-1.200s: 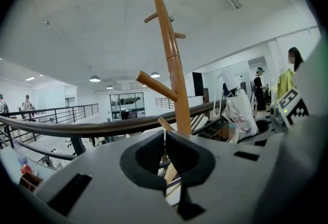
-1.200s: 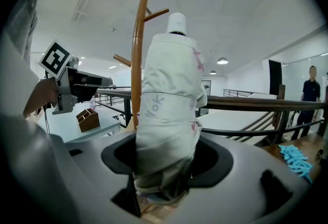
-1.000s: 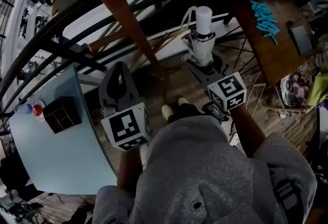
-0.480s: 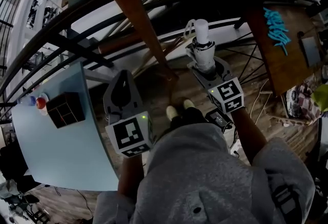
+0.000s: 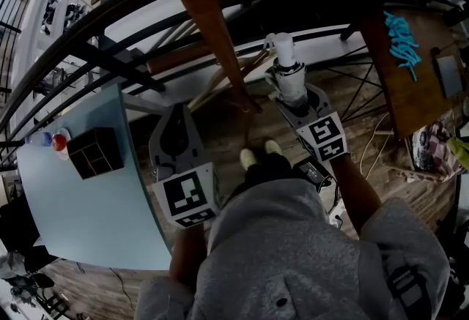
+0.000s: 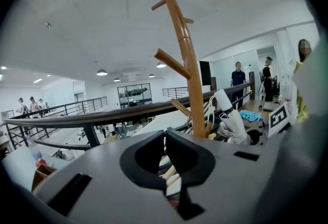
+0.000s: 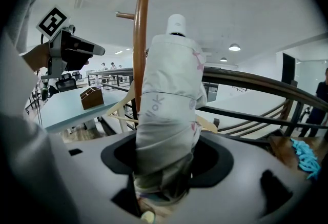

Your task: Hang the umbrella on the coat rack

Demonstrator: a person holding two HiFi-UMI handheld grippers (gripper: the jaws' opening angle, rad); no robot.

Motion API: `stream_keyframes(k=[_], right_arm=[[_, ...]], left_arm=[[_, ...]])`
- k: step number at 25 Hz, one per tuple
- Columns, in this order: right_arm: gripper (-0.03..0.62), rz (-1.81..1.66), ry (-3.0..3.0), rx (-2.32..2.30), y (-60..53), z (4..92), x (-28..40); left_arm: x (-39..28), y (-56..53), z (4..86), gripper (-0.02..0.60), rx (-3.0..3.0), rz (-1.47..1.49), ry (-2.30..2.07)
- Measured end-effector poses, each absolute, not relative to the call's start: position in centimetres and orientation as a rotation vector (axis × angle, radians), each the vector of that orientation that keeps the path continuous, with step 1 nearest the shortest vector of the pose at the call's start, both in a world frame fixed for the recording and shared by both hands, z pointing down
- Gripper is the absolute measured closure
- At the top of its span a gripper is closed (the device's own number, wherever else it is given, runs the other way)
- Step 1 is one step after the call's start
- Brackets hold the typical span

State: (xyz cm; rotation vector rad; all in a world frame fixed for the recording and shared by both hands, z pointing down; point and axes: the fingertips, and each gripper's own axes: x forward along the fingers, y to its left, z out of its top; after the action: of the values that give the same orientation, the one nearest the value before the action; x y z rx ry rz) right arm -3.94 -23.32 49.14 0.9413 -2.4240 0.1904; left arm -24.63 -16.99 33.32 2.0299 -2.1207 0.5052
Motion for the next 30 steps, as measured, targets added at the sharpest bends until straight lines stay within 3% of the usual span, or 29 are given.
stream_keyframes(k=[12,30], right_arm=[[0.321,0.225,-2.411,0.855,-20.6,52.5,-4.1],[0.321,0.363,-2.259,0.715,-17.7,64.9,-2.5]], left_arm=[[-24.5,-16.1,34.0,0.560,2.029,0.537,-2.105],[-22.7,-18.8,35.1,0.560,2.110,0.585,-2.047]])
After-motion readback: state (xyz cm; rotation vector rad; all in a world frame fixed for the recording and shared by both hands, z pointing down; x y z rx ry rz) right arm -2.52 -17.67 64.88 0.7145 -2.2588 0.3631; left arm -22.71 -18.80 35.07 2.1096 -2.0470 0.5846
